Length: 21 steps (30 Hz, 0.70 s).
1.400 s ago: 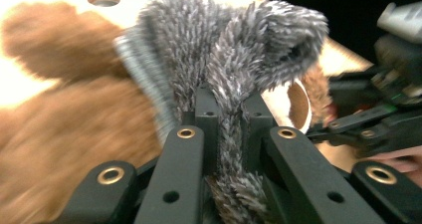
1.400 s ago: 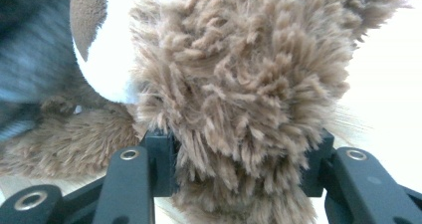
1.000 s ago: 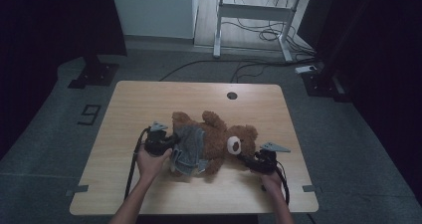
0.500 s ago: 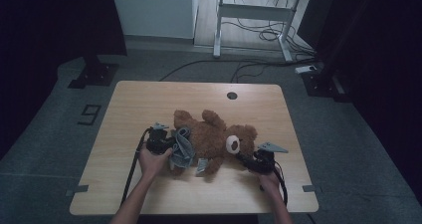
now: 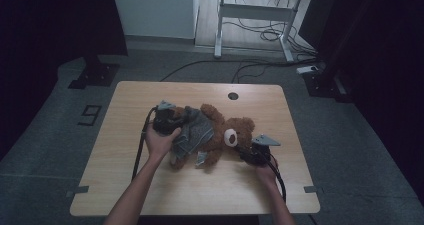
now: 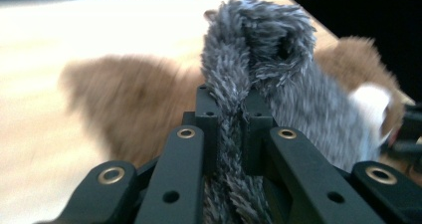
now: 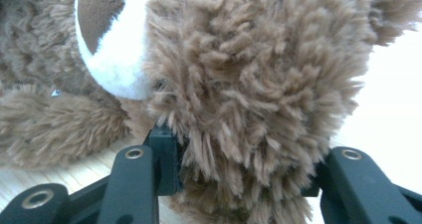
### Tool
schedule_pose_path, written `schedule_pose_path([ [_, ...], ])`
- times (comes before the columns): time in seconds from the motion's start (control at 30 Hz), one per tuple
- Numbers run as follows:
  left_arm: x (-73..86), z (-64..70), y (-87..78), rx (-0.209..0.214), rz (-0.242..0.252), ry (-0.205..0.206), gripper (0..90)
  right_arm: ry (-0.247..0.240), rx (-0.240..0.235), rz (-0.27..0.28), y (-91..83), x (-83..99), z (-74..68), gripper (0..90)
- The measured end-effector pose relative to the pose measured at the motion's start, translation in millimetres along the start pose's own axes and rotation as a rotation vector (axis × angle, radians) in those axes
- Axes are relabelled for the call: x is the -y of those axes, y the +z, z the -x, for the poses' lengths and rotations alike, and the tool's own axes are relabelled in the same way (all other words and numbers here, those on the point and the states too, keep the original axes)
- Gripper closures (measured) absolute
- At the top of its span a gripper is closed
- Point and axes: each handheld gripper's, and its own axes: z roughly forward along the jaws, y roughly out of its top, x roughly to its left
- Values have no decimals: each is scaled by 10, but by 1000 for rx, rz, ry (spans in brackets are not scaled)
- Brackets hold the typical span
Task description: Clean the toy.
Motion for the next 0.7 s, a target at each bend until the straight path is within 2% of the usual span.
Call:
schedule_pose_path([
  [0.07, -134, 77, 136, -6, -12, 18, 813, -12, 0, 1, -5, 2, -2, 509],
  [0.13, -213, 123, 320, -20, -56, 17, 811, -17, -1, 2, -9, 7, -4, 509],
  [0.23, -200, 100, 551, -42, -114, -13, 810, -19, -1, 1, -18, 13, -8, 507],
  [0.3, -145, 64, 605, -41, -124, -36, 811, -16, -2, 2, -23, 16, -9, 506],
  [0.47, 24, 36, 534, -9, -116, -68, 816, -26, -2, -8, -25, 20, -32, 496],
  [0.7, 263, 163, 298, 28, -90, -48, 823, -19, 3, -52, -67, 58, -101, 433],
])
